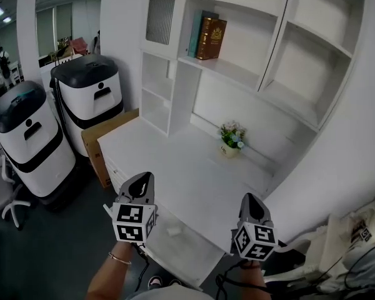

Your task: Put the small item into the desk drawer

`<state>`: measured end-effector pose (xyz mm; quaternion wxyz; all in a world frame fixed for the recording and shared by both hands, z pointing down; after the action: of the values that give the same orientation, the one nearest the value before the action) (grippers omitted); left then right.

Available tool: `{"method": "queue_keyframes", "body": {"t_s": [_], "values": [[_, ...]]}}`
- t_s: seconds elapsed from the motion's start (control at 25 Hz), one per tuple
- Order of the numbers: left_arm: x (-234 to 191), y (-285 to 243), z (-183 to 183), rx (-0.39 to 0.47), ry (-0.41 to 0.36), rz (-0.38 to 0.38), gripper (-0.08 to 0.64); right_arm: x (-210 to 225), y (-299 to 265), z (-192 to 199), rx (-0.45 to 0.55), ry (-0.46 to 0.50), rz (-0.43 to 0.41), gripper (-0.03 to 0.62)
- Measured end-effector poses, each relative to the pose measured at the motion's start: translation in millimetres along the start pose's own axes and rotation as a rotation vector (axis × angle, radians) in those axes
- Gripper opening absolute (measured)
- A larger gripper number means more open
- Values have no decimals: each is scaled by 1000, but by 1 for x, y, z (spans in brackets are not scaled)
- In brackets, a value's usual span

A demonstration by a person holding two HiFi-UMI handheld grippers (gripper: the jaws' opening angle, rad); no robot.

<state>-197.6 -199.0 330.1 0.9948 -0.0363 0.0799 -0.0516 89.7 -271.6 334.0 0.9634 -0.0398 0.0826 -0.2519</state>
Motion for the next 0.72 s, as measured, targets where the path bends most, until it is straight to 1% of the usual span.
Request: {"method": "queue_keyframes", "body": {"t_s": [0.16, 0.36, 0.52, 0.72], "values": [[0, -2, -11, 28, 5, 2, 5, 4, 5, -7, 24, 0, 35, 5], [-1, -5, -8, 17, 20, 14, 5, 4, 7, -4, 21, -11, 59, 5], [0, -5, -2, 5, 51, 24, 5, 6, 11, 2, -11, -10, 77, 5], [1, -2, 3, -2, 58, 37, 5, 10, 19, 2, -9, -11, 109, 5]]}}
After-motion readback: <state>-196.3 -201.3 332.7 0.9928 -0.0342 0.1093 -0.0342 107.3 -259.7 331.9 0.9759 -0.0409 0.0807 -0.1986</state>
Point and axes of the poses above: the fingertips, and each gripper's own axes: y backward along the fingers, x to its right, z out of its underside, the point moved 1 cm from there along y, backward along the fingers, and after that the axes turned 8 degrees about y, right-handed, at the moved point
